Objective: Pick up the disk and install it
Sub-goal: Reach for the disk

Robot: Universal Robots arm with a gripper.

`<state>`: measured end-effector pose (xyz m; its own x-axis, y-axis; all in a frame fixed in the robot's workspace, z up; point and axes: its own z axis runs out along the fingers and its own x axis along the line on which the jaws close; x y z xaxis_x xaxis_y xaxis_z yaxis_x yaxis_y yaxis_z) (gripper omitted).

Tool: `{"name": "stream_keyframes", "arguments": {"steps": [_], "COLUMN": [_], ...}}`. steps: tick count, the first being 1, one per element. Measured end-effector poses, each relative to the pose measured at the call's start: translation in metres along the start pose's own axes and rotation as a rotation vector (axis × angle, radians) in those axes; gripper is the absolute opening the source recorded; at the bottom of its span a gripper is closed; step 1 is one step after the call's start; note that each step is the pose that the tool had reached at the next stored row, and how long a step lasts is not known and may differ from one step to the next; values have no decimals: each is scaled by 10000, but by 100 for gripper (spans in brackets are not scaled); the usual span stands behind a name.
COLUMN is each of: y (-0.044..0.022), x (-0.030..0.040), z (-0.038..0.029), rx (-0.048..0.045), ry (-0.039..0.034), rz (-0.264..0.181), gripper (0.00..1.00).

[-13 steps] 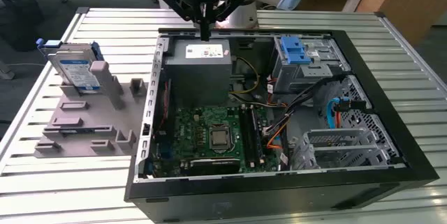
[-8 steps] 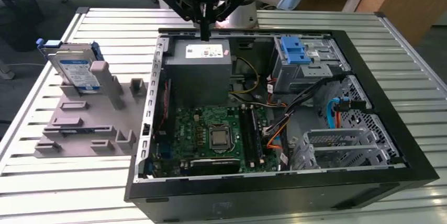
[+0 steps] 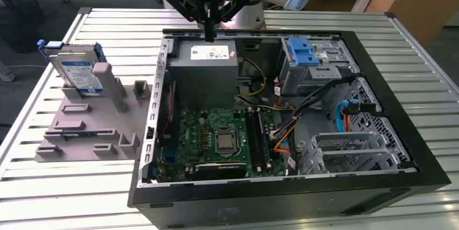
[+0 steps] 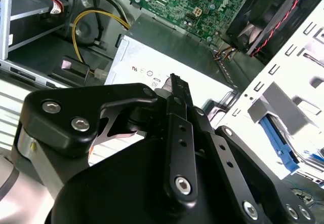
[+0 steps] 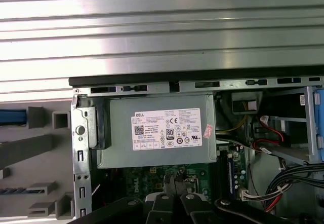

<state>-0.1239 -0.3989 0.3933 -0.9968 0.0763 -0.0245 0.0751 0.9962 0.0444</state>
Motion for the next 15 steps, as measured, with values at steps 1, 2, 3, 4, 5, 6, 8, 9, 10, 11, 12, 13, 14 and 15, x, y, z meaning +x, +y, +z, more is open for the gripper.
{"name": "stream_keyframes", "arguments": {"steps": [1,2,3,4,5,6,8,9,10,11,12,13,14,15], "y": [0,-1,-1,-1,-1,-1,-1,-1,-1,-1,-2,-2,-2,-2], "x": [1,2,3,3,4,7,12,12,12,13,16,17,18,21], "z": [0,-1,0,0,-1,0,-1,-1,0,-1,-1,-1,-1,0], "rx": [0,1,0,0,1,0,0,0,0,0,1,0,0,0], "ry": [1,1,0,0,0,0,0,0,0,0,1,0,0,0], "rz": [-1,-1,0,-1,0,1,0,-1,-1,-1,0,0,0,0], "gripper": [11,11,11,11,11,11,11,11,11,11,11,11,11,11]}}
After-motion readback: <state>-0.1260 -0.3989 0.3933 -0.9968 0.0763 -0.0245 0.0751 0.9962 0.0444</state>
